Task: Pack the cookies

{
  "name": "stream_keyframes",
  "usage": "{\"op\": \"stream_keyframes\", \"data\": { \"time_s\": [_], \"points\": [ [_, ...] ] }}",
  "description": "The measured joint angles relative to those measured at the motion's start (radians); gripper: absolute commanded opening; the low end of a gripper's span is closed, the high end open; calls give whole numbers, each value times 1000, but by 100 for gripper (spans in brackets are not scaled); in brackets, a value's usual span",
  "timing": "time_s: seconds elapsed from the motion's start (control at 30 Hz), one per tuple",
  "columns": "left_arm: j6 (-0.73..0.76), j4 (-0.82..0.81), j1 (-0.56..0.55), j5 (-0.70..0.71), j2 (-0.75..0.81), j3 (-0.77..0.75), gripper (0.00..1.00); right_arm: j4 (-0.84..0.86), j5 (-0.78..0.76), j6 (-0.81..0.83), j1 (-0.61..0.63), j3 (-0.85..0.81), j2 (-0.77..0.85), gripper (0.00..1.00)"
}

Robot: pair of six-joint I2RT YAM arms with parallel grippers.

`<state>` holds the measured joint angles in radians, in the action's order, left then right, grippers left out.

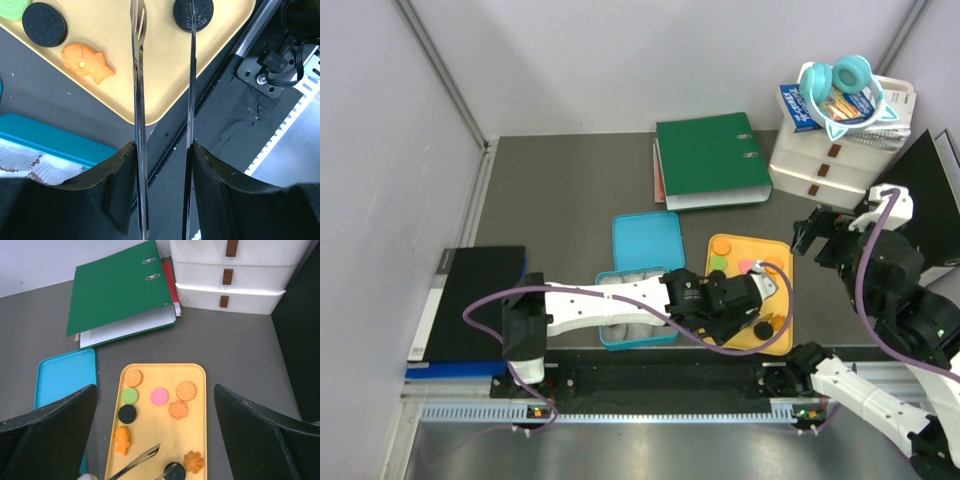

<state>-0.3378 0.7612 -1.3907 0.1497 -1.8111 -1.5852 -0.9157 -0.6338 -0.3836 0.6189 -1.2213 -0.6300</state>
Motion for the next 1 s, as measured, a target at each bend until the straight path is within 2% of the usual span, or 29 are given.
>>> {"op": "stream_keyframes", "data": {
  "time_s": [0.43, 0.67, 0.8, 1.0],
  "points": [
    [0, -5, -40, -9, -3, 0, 56, -22, -4, -7, 0, -25, 2, 99],
    [0, -22, -45, -24, -60, 0, 56, -31, 0, -11, 0, -25, 2, 99],
    [1, -28, -45, -26, -94, 0, 54, -35, 2, -11, 0, -25, 4, 99],
    [8, -30, -45, -21, -122, 0, 45, -38, 4, -11, 0, -25, 16, 99]
  ]
}}
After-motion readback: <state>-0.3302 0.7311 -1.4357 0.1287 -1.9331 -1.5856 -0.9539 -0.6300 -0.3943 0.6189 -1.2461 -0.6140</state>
